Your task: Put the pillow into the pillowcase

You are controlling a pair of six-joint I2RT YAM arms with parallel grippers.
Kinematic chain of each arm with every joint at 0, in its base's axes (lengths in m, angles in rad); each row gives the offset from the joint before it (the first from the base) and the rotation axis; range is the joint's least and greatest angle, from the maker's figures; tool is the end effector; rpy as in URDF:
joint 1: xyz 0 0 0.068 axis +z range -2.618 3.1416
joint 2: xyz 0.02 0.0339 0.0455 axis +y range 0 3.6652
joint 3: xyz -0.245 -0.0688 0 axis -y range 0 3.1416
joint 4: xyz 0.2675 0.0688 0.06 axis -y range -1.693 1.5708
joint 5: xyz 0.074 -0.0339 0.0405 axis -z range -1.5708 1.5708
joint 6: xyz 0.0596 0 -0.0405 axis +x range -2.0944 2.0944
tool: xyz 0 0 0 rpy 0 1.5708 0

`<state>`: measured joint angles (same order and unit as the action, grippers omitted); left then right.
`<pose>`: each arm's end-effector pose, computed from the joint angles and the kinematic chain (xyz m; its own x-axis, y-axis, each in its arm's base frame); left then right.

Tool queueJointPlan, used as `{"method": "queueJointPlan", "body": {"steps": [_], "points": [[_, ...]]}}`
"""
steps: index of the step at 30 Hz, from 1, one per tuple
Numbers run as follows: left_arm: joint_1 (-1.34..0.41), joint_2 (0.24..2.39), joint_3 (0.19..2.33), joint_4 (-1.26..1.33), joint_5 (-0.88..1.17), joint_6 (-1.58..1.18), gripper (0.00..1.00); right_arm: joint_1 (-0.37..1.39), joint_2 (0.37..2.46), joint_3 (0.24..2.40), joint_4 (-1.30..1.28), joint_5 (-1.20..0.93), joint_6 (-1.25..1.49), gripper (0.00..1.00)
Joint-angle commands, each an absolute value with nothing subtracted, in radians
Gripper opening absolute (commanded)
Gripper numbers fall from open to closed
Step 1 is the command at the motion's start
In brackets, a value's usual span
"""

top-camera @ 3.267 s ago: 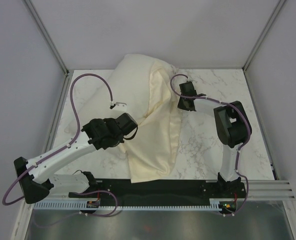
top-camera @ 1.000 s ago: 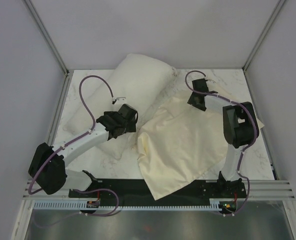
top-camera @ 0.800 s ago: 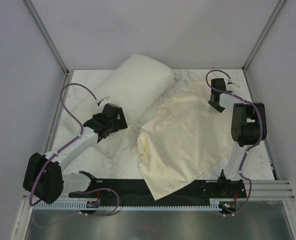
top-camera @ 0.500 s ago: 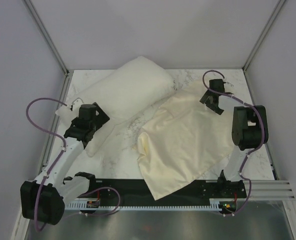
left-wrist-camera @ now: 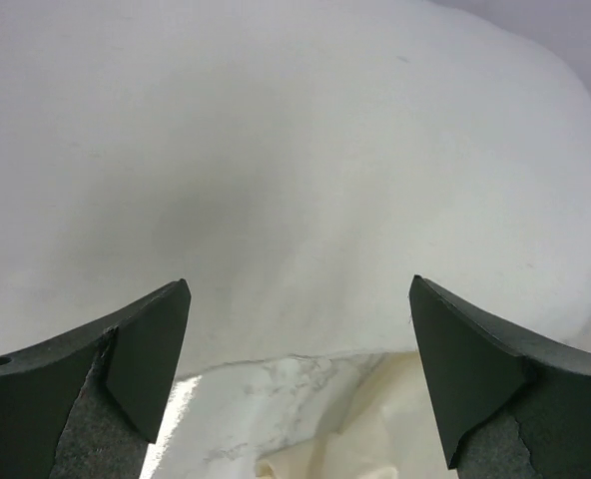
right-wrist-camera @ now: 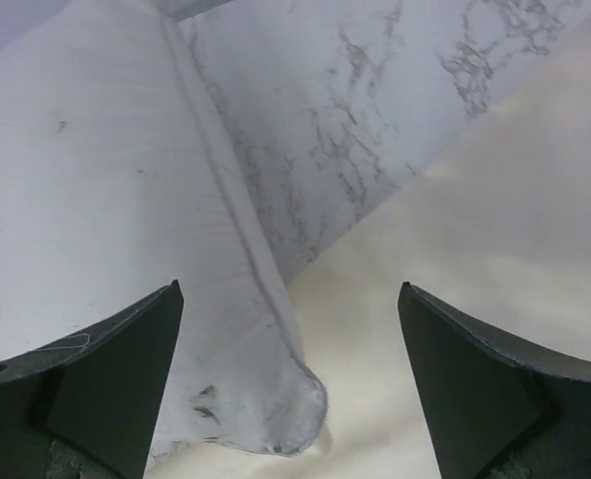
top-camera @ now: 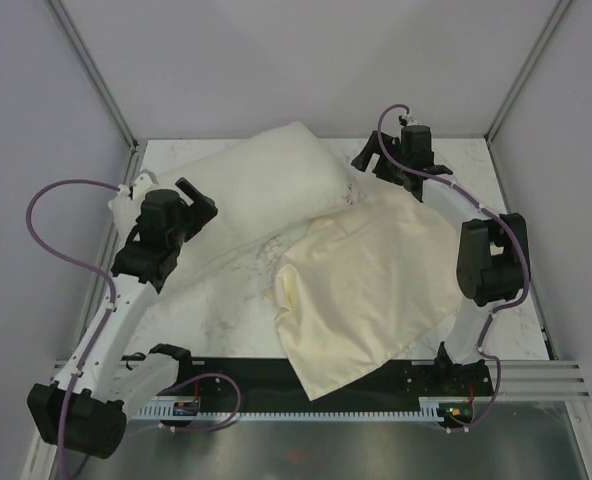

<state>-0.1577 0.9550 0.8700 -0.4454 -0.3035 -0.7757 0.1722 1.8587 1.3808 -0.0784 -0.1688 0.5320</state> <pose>0.2625 -0.0237 0.2844 -0.2833 -0.6316 -0.7217 -0.4246 0.7574 -0.4961 0.4588 0.0900 0.2086 -0.6053 0.4023 -0.6868 -0.0028 0.8618 0.5072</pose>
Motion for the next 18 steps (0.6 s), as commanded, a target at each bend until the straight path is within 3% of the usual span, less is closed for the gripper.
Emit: {"method": "queueJointPlan", "body": {"steps": [1,8,9,13,18], "points": [[-0.286,0.995,0.992,-0.437,-0.296,-0.733,1.0,0.247,1.904,1.478,-0.033,-0.302,0.493,0.98],[-0.35,1.219,1.179,-0.437,-0.296,-0.733,1.0,0.445,1.903,1.442,0.023,-0.382,0.494,0.82],[-0.351,1.235,1.184,-0.574,-0.272,-0.58,1.0,0.48,1.872,1.364,0.053,-0.411,0.494,0.82],[-0.371,1.295,1.207,-0.577,-0.253,-0.56,1.0,0.529,1.735,1.157,0.305,-0.596,0.563,0.82],[-0.468,1.382,1.284,-0.612,-0.351,-0.508,1.0,0.558,1.603,1.08,0.204,-0.614,0.479,0.89]]}}
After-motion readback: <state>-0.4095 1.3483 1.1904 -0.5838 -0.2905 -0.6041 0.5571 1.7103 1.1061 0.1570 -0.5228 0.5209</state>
